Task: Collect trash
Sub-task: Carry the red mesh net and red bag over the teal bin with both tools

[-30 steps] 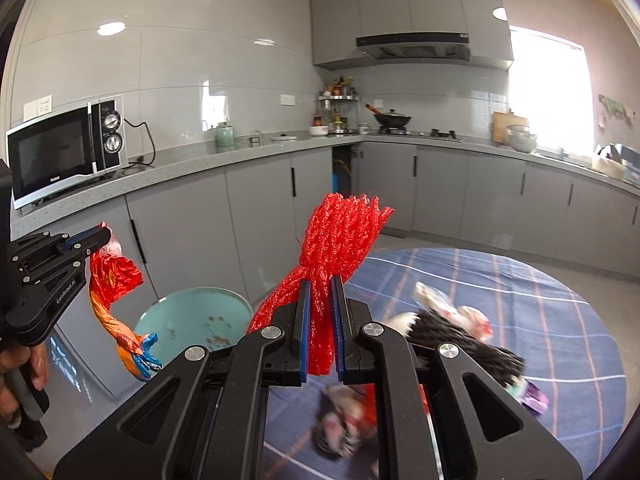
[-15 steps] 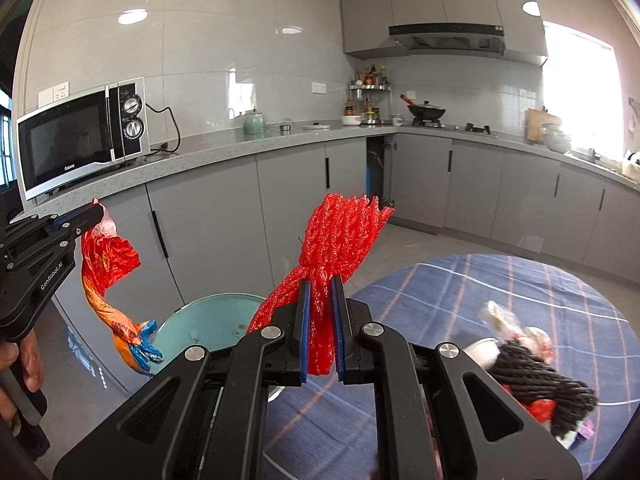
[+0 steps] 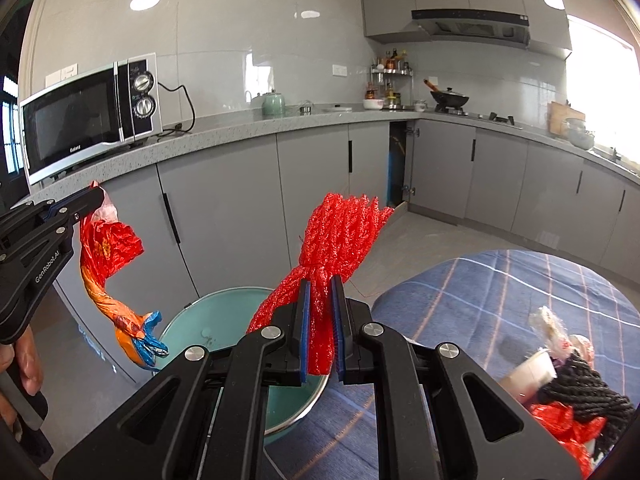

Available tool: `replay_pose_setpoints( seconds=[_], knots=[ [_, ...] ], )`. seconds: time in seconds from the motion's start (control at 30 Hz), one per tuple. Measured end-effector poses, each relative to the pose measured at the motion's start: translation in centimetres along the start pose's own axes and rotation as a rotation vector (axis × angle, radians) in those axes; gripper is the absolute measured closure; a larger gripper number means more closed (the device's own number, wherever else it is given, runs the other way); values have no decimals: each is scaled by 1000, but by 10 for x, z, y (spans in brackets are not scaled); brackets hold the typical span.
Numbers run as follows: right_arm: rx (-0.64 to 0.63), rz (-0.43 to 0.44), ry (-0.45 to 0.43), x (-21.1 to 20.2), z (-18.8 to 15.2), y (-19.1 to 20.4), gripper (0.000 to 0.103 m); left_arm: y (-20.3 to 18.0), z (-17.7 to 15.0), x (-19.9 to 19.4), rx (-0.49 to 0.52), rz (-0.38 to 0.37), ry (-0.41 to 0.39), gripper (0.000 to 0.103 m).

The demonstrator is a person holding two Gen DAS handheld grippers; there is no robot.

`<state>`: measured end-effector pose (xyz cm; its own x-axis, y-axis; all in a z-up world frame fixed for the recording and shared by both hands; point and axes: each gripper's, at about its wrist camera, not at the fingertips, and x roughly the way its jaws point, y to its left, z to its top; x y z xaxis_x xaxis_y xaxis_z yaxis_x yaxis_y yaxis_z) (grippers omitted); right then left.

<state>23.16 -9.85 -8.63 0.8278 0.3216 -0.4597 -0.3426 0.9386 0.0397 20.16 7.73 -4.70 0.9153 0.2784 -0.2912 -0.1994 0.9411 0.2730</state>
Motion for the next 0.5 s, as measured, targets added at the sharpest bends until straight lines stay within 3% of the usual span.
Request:
replay_pose_setpoints(
  seconds=[0.5],
  knots=[
    [-31, 21, 24, 21, -2, 14, 92, 2, -12, 24, -11, 1, 51, 100]
  ],
)
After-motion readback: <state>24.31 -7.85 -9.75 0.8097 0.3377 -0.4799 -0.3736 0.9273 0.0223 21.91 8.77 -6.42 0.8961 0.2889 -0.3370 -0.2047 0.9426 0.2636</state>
